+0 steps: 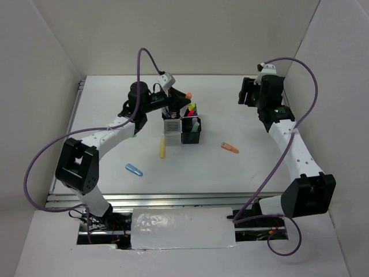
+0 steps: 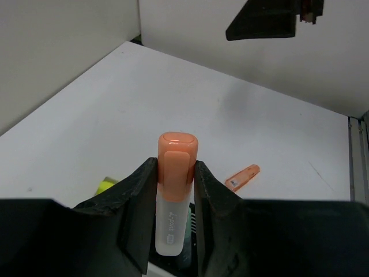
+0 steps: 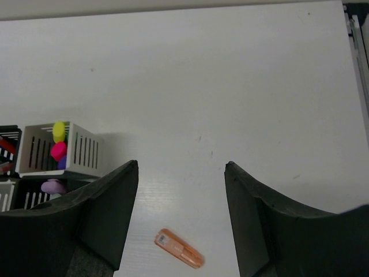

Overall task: Sort the stationery into containers
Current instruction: Pick up the pen from the center of the board, then place the pen in the storage box.

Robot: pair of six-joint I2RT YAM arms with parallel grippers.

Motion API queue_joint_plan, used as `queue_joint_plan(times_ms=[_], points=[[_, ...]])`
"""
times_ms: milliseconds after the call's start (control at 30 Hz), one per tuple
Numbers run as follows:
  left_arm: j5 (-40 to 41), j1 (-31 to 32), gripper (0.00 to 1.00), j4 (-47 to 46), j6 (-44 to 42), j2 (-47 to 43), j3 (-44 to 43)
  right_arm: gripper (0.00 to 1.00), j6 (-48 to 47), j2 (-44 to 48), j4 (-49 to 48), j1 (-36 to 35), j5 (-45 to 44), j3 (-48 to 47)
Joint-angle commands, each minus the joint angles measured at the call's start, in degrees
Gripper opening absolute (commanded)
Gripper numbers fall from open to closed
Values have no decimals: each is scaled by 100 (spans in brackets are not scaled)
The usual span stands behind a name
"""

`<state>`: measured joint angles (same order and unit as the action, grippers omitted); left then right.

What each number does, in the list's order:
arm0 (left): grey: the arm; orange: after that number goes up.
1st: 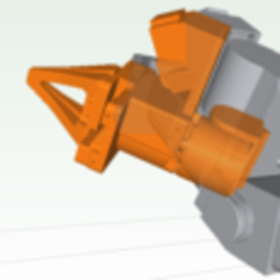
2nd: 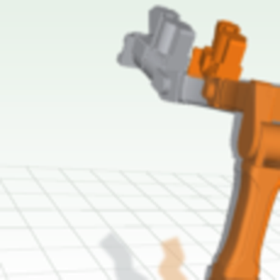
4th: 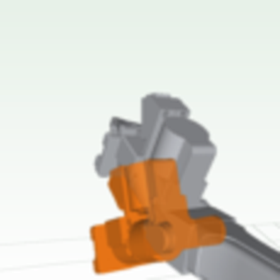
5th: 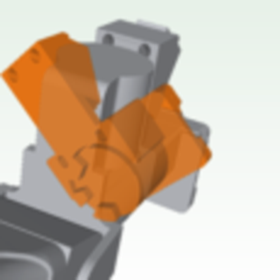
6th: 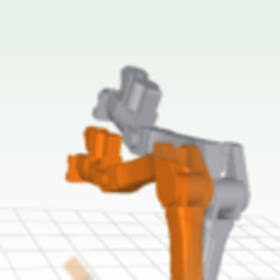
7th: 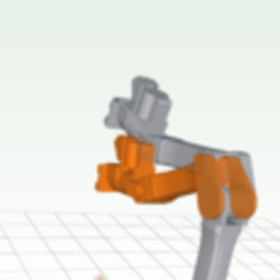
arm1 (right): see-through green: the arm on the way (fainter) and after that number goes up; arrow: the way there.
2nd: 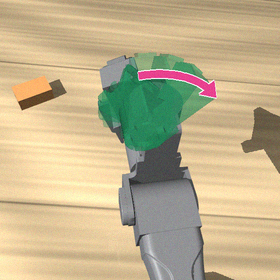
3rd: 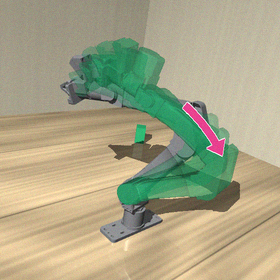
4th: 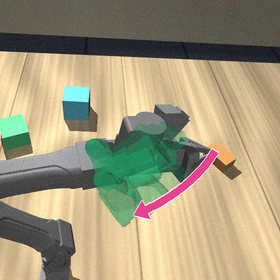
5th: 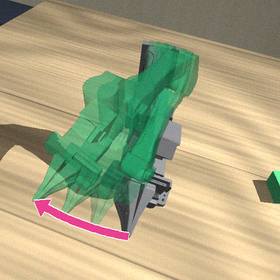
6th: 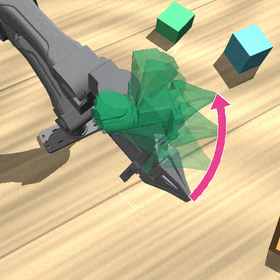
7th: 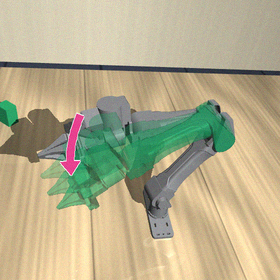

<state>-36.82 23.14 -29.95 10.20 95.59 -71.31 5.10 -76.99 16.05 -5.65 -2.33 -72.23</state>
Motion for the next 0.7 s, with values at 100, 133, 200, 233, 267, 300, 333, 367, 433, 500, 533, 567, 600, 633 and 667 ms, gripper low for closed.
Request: queue_joint_plan(times_ms=[100,133,200,233,267,300,333,367,433,500,533,567,600,633,667], points=[[-1,499,5,-1531,-334,249,12,68,35,413,345,301,57,174],[34,525,5,-1618,-317,302,12,68,43,456,372,354,66,182],[96,552,5,-1706,-229,468,-15,68,35,501,477,406,92,174],[165,552,6,-1759,-211,513,-23,68,35,527,504,415,92,174],[175,552,6,-1785,-194,591,-15,68,17,545,539,424,92,174],[175,552,7,-1803,-185,636,-15,68,17,571,574,433,92,182],[201,552,7,-1838,-176,671,-23,68,8,597,592,451,92,191],[245,543,8,-1847,-150,750,3,68,-9,615,618,451,75,191],[219,534,9,-1882,-158,829,55,68,-18,650,671,486,75,191],[236,534,9,-1891,-150,865,99,68,-9,677,706,512,136,200],[236,534,9,-1900,-132,891,117,68,-9,685,715,521,153,200],[245,534,9,-1900,-132,926,135,68,-1,703,724,530,162,218],[245,525,9,-1891,-141,935,143,68,-1,712,715,521,171,226],[237,499,9,-1891,-132,952,144,68,-1,712,715,530,180,235],[236,482,9,-1856,-123,970,135,68,-1,729,715,521,180,261]])
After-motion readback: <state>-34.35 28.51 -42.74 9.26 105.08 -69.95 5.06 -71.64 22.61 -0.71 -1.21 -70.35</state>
